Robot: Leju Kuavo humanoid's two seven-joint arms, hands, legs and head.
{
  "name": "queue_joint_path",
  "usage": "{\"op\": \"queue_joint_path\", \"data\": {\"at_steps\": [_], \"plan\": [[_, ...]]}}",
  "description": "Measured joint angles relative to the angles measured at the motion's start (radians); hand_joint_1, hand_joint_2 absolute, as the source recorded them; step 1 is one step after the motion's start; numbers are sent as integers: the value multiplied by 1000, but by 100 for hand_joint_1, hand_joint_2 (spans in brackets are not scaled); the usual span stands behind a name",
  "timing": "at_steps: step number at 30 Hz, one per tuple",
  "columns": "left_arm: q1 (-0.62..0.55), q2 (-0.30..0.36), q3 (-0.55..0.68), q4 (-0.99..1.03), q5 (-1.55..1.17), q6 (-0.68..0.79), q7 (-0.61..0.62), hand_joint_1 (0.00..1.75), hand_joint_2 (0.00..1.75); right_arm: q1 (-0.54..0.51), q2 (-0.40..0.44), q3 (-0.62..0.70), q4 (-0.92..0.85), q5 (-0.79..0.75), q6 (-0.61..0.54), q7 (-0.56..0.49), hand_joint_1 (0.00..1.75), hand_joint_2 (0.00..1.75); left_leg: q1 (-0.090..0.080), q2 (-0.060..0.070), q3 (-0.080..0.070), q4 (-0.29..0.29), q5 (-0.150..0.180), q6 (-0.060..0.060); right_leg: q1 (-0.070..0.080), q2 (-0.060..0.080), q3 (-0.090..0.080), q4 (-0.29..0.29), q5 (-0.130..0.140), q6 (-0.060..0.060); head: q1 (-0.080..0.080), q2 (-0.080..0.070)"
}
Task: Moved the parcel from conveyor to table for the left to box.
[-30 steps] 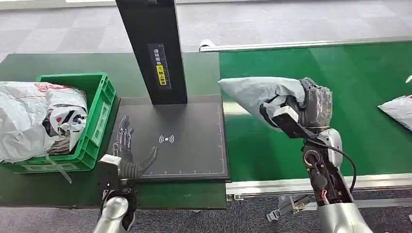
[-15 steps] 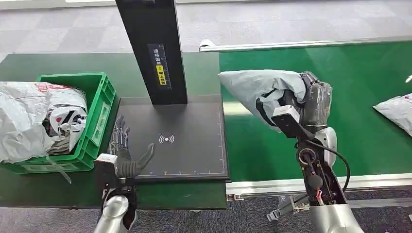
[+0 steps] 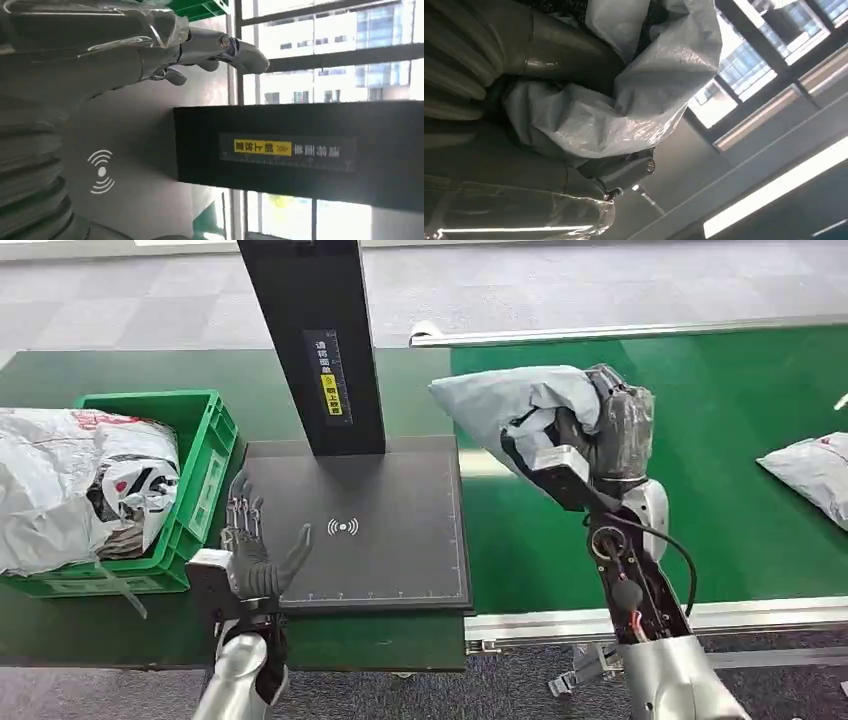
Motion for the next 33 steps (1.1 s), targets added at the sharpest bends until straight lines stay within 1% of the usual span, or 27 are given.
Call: {"op": "queue_joint_path", "data": {"at_steps": [2, 5, 8, 10, 15, 21, 23, 24, 26, 29, 33], "plan": [[-23, -6, 1, 23, 64, 29, -21, 0, 175, -51, 35, 61, 88, 16, 24, -2, 175, 175, 0, 2, 1, 0, 0, 0, 0, 2, 0, 0, 0, 0, 0, 0], [-44, -18, 1, 40, 114, 32, -42, 0, 175, -112, 105, 142, 245, -5, 157, 36, 175, 175, 1, 2, 1, 0, 0, 0, 1, 3, 0, 0, 0, 0, -1, 0], [-62, -28, -4, 48, 127, 39, -44, 0, 175, -130, 179, 191, 404, -27, 147, 10, 175, 175, 2, 0, 0, 0, 0, 0, 2, 0, 0, 0, 0, 0, 0, 0], [-66, -30, -10, 53, 132, 44, -44, 0, 175, -144, 208, 207, 474, -37, 141, -1, 175, 175, 2, 0, 0, 0, 0, 0, 2, 0, 0, 0, 0, 0, 0, 0], [-71, -30, -11, 61, 134, 44, -44, 0, 175, -178, 232, 223, 561, -45, 142, -10, 175, 175, 1, 0, 0, 0, 0, 0, 1, 1, 0, 0, 0, 0, 0, 0], [-72, -30, -12, 64, 135, 45, -44, 0, 175, -189, 242, 232, 603, -47, 143, -11, 175, 175, 1, 0, 1, 0, 0, 0, 1, 1, 0, 0, 0, 0, 0, 0], [-72, -30, -12, 64, 137, 45, -44, 0, 175, -191, 245, 236, 612, -47, 163, -10, 175, 175, 1, 0, 1, 0, 0, 0, 1, 1, 0, 0, 0, 0, 0, 0], [-72, -30, -12, 64, 137, 47, -44, 0, 175, -191, 247, 238, 616, -60, 200, -8, 175, 175, 1, 0, 1, 0, 0, 0, 1, 1, 0, 0, 0, 0, 0, 0], [-74, -30, -15, 64, 137, 55, -45, 0, 175, -188, 254, 242, 627, -94, 323, -4, 175, 175, 2, 0, 1, 0, 0, 0, 2, 1, 0, 0, 0, 0, 0, 0], [-77, -30, -17, 64, 137, 60, -47, 0, 175, -179, 265, 270, 639, -92, 441, 8, 175, 175, 2, 0, 1, 0, 0, 0, 2, 1, 0, 0, 0, 0, 0, 0], [-85, -30, -17, 66, 137, 56, -41, 0, 175, -167, 272, 336, 657, -76, 651, 47, 175, 175, 2, 0, 1, 0, 0, 0, 2, 1, 0, 0, 0, 0, 0, 0]]}}
